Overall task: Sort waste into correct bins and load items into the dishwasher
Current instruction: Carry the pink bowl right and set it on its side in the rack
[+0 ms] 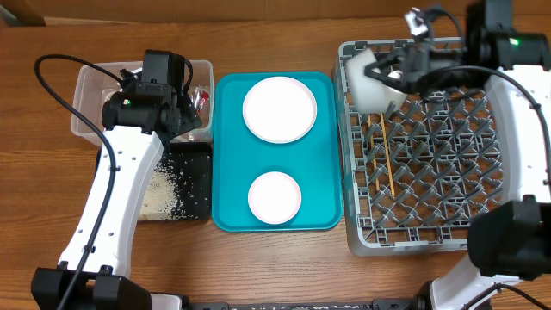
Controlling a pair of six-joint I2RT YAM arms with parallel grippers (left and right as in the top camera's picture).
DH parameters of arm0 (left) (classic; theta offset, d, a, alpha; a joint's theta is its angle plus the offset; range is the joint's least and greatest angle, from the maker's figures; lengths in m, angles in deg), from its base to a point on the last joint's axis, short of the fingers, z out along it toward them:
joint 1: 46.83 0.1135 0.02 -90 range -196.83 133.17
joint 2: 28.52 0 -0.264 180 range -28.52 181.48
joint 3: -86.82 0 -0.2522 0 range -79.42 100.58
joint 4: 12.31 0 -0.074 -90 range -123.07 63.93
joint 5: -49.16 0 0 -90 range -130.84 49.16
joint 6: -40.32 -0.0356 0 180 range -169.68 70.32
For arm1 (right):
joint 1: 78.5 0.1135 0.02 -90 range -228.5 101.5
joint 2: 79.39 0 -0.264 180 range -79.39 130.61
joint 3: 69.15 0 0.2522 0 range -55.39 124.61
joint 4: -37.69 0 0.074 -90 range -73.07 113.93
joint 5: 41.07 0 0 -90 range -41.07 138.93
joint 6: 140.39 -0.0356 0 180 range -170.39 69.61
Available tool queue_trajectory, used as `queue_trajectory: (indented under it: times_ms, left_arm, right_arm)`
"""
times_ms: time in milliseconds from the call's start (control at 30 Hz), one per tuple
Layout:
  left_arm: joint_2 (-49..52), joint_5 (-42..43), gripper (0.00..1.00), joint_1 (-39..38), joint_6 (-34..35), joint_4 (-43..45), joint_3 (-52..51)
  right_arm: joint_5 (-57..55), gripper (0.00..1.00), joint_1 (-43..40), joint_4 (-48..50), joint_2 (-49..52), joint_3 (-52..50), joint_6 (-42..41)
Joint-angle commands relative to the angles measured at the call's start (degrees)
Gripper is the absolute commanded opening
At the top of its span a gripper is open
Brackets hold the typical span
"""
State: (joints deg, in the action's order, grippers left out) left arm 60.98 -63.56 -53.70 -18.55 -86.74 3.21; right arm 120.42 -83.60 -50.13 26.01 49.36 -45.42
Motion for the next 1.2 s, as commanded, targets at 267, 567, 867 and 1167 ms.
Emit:
queue_trajectory:
  times_ms: [267, 567, 867, 1167]
  left_arm:
    - [-0.2, -0.1, 1.00, -0.3, -0.7, 0.0, 0.7]
    - [-0.2, -0.1, 1.00, -0.3, -0.7, 0.0, 0.7]
    - [-0.2, -0.1, 1.00, -0.3, -0.7, 0.0, 0.7]
    - [-0.2, -0.1, 1.00, -0.3, -0.7, 0.0, 0.7]
  right_arm:
    - [18.4, 0.04, -11.0, 13.4, 0.5, -26.9, 10.7]
    - [18.4, 0.04, -9.6, 24.5, 0.6, -31.3, 4.2]
    - [18.4, 0.04, -7.8, 25.4, 0.7, -31.8, 4.4]
    - [15.4, 0.04, -7.5, 26.1, 0.8, -33.2, 4.5]
